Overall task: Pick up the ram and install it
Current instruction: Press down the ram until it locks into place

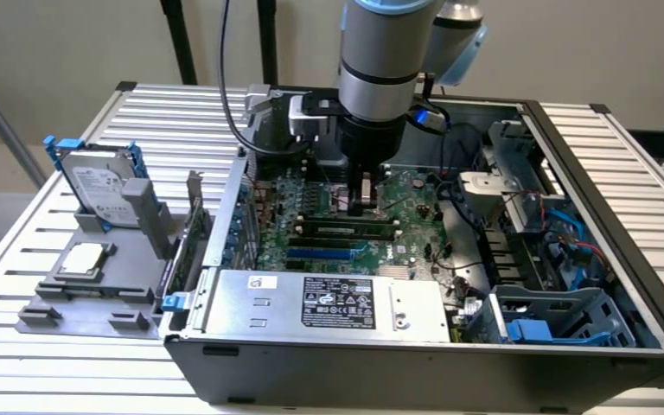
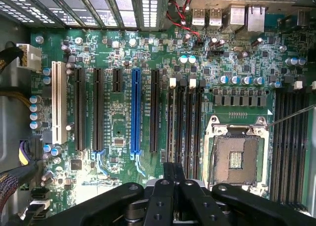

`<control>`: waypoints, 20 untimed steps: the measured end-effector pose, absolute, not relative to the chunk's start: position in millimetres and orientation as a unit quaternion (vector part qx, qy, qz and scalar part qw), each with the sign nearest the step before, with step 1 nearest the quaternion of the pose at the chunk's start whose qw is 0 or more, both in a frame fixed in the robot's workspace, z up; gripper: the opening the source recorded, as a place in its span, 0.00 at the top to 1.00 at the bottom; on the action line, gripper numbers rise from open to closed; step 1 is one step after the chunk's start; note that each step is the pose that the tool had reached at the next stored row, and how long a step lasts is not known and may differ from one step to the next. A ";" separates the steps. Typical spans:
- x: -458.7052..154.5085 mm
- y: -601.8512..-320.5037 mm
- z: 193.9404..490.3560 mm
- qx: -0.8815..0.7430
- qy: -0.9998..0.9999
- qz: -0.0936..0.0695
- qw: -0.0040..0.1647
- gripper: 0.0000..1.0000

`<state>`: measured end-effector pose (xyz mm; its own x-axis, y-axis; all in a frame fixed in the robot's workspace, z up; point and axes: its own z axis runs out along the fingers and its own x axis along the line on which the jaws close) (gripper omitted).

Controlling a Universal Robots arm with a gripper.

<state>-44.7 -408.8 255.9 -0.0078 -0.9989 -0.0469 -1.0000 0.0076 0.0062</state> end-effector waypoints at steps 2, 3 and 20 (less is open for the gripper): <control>-44.7 -408.5 252.9 -0.704 0.710 0.019 0.015 0.89; -44.7 -408.1 251.1 -0.704 0.710 0.019 0.014 0.89; -45.2 -401.4 230.8 -0.704 0.710 0.014 0.007 0.89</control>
<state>-45.2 -401.4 230.8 -0.0079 -0.9995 -0.0292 -0.9999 0.0076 0.0097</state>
